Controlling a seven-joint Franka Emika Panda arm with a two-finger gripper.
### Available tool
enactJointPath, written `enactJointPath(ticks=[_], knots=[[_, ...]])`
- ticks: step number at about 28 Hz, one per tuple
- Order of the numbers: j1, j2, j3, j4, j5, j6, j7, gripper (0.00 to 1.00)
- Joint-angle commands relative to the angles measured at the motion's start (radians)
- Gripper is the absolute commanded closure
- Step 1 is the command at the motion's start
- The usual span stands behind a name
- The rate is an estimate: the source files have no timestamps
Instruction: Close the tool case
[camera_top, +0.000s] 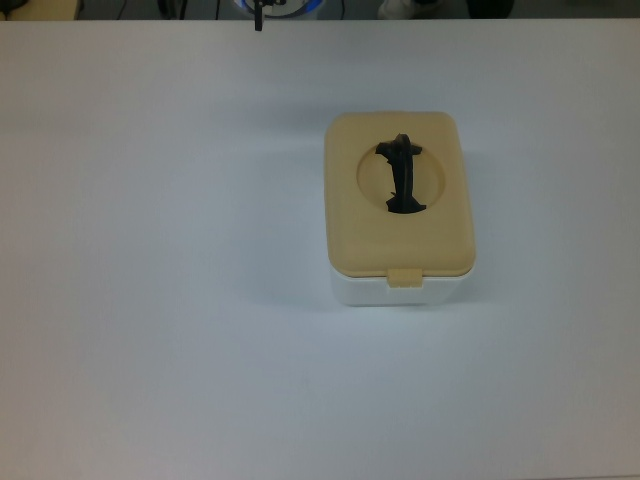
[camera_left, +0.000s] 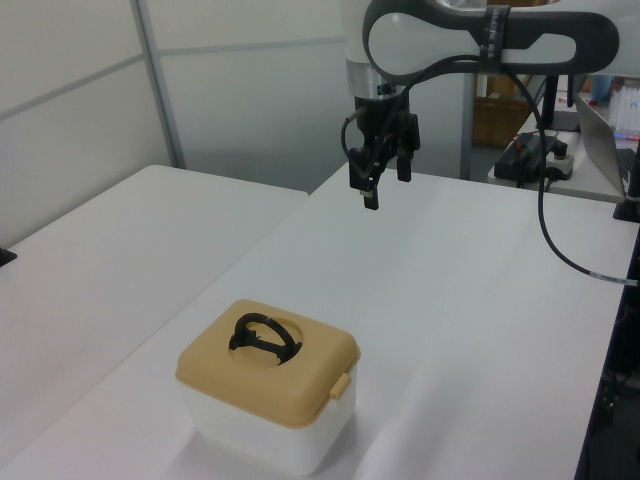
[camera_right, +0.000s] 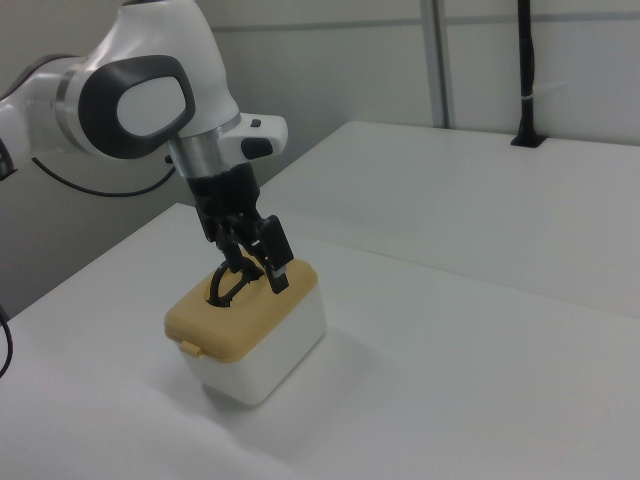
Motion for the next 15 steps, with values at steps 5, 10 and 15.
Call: enactJointPath(ticks=[5,10,15], knots=[[-0.008,-0.004,-0.007,-0.006,0.023,0.012,-0.020,0.00],[-0.008,-0.004,-0.007,-0.006,0.023,0.012,-0.020,0.00],[-0.007,0.004,-0.004,-0.006,0.023,0.012,-0.020,0.00]])
